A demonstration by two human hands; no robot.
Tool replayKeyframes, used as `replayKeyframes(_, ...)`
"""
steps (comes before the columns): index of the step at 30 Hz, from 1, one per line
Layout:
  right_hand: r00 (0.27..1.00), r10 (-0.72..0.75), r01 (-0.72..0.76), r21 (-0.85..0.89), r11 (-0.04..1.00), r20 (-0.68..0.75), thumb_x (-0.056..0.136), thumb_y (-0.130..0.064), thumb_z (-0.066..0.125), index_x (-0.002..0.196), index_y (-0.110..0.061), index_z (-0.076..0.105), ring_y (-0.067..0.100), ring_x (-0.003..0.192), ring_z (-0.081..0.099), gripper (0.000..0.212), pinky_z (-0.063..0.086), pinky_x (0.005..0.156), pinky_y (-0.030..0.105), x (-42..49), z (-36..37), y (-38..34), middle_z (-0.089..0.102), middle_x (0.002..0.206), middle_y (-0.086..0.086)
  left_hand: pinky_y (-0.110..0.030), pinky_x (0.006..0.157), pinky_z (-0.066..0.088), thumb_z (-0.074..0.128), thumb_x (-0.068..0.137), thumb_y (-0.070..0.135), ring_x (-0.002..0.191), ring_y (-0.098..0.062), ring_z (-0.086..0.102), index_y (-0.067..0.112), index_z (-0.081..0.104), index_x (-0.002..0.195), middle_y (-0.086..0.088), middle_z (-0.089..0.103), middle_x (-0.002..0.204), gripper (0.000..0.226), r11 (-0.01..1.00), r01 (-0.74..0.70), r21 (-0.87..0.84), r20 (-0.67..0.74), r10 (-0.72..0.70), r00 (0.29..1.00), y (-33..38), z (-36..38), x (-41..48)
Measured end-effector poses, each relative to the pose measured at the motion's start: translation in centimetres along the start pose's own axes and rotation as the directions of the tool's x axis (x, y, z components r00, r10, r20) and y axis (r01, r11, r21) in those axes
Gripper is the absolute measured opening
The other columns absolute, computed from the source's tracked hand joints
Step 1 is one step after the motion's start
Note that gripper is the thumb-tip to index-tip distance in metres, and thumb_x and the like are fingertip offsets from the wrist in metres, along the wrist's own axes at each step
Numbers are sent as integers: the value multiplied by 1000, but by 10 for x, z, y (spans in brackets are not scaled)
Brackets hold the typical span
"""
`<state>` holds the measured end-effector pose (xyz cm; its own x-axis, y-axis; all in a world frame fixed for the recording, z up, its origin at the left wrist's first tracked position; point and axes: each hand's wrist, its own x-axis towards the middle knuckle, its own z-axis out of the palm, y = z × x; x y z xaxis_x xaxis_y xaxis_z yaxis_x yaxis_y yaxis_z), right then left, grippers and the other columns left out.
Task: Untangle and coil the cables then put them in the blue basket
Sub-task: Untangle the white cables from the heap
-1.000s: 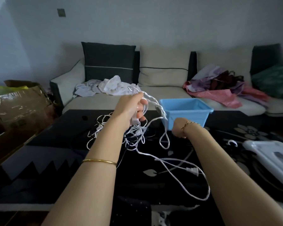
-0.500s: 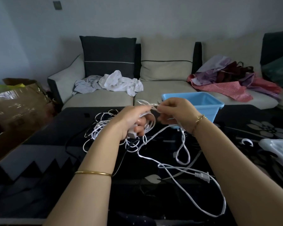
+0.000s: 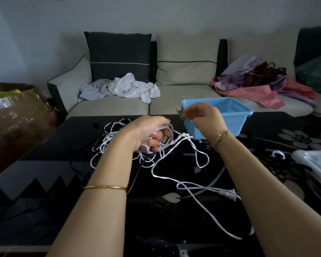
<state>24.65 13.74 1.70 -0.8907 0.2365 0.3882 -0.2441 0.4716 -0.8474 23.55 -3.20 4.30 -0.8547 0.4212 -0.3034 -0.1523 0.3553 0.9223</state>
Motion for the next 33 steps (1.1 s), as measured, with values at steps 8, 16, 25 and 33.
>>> replayKeyframes(8, 903, -69, -31, 225, 974, 424, 83, 2, 61, 94, -9, 64, 12, 65, 56, 16, 46, 62, 18, -13, 14, -20, 62, 76, 7, -14, 36, 34, 41, 98, 34, 24, -4, 20, 12, 50, 67, 10, 22, 33, 39, 977, -3, -214, 113, 27, 993, -8, -13, -12)
replayKeyframes(16, 992, -25, 61, -281, 958, 127, 76, -9, 64, 93, -21, 67, 9, 80, 52, 21, 37, 68, 19, 0, 18, 15, 61, 90, -2, -14, 35, 38, 44, 97, 34, 23, -2, 25, 12, 49, 69, 9, 25, 34, 36, 836, 49, -547, 202, 75, 977, -11, -22, -15)
replayKeyframes(25, 964, 200, -224, 136, 965, 174, 93, -8, 53, 105, -7, 65, 7, 48, 55, 17, 47, 43, 19, -7, 25, 32, 62, 78, 6, -18, 33, 41, 46, 97, 34, 25, -3, 33, 9, 56, 61, 8, 33, 33, 45, 334, 61, -940, 129, 185, 974, -17, -28, -10)
replayKeyframes(33, 875, 343, -309, -152, 939, 341, 91, -17, 57, 83, -10, 67, 10, 40, 33, 15, 25, 35, 15, -13, 15, 45, 59, 65, 5, -15, 36, 42, 47, 97, 35, 26, -4, 31, 9, 58, 74, 8, 32, 36, 37, 56, -278, -959, -262, 200, 944, -11, -24, -7)
